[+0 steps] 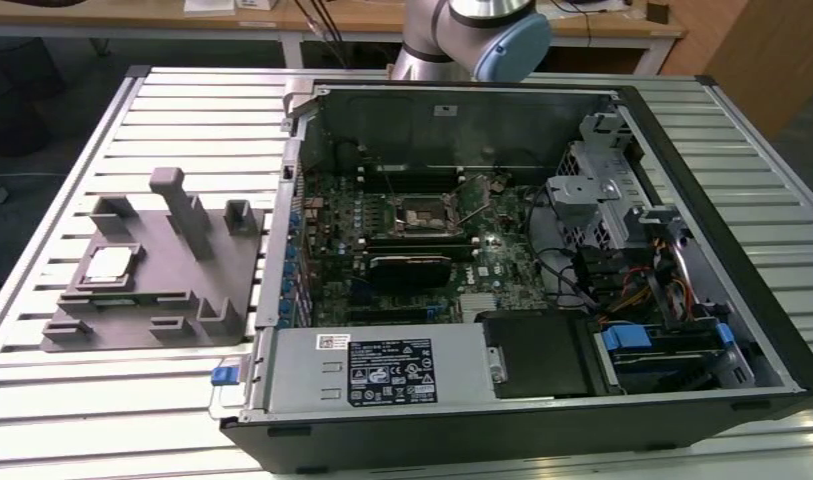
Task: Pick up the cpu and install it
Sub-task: 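Pick up the cpu and move it towards the insertion slot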
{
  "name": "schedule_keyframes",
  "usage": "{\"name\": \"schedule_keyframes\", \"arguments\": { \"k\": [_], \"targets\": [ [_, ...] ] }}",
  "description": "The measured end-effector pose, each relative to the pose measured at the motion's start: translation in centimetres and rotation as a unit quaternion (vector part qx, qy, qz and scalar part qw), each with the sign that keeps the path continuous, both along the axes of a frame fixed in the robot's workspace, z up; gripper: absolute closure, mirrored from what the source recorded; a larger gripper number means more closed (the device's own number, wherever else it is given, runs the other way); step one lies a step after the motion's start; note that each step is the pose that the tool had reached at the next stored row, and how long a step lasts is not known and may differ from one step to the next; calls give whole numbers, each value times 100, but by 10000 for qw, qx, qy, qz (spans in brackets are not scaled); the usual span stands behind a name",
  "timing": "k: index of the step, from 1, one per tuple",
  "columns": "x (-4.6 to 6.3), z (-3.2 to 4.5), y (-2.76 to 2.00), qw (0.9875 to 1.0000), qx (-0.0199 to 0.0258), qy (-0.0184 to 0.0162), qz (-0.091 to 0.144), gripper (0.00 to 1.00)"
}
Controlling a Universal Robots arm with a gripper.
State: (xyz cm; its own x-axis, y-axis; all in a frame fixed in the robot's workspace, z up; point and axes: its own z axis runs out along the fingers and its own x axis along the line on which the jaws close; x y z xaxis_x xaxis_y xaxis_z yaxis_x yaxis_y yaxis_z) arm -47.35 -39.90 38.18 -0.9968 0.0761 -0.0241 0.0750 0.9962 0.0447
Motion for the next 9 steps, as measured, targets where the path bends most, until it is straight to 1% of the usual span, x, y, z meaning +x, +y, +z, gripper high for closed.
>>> {"name": "schedule_keyframes", "arguments": {
  "k": [6,9],
  "targets": [
    [-2,-36,0,10000,0,0,-1,89],
    [-1,-83,-2,10000,0,0,-1,89]
  ]
}}
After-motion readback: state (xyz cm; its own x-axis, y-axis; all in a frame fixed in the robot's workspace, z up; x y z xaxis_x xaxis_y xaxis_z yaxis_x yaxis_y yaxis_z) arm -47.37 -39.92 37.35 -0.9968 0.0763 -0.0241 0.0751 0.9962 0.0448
